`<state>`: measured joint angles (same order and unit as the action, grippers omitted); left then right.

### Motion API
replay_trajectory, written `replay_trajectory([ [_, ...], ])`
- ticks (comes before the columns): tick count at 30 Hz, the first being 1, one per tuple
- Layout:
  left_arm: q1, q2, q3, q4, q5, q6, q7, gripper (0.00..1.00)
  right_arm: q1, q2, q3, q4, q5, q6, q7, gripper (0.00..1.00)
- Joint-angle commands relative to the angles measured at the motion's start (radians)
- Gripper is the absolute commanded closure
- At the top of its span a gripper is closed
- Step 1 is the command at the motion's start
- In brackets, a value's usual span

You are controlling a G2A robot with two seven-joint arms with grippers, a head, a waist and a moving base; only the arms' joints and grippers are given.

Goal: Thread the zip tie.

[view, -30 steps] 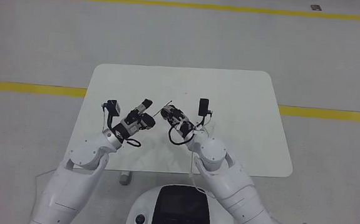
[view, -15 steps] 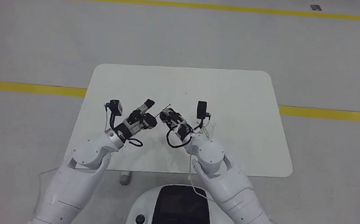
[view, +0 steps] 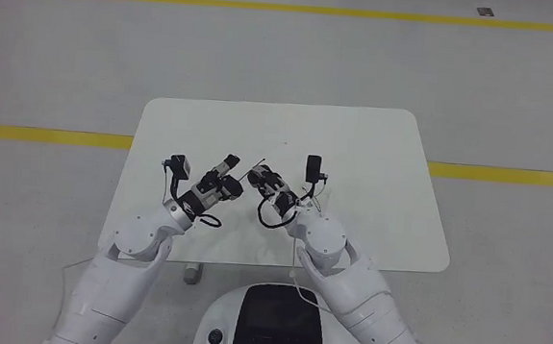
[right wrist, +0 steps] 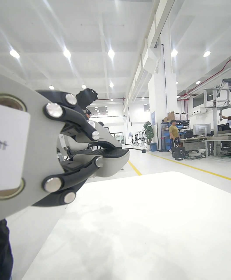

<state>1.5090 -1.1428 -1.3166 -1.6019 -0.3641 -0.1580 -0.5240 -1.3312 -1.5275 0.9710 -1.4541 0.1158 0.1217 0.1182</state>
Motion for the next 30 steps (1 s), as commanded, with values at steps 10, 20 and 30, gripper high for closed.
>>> replay_trajectory([
  [10, 0.002, 0.005, -0.001, 0.008, 0.005, 0.005, -0.01, 0.76, 0.001, -0.002, -0.007, -0.005, -0.022, 0.011, -0.019, 1.0],
  [20, -0.007, 0.007, 0.008, 0.02, 0.006, 0.009, -0.02, 0.91, -0.008, -0.002, -0.005, -0.02, -0.031, 0.02, -0.028, 1.0],
  [30, -0.005, 0.01, 0.014, 0.017, 0.01, 0.007, -0.019, 0.87, -0.022, 0.0, -0.005, -0.043, -0.04, 0.024, -0.025, 1.0],
])
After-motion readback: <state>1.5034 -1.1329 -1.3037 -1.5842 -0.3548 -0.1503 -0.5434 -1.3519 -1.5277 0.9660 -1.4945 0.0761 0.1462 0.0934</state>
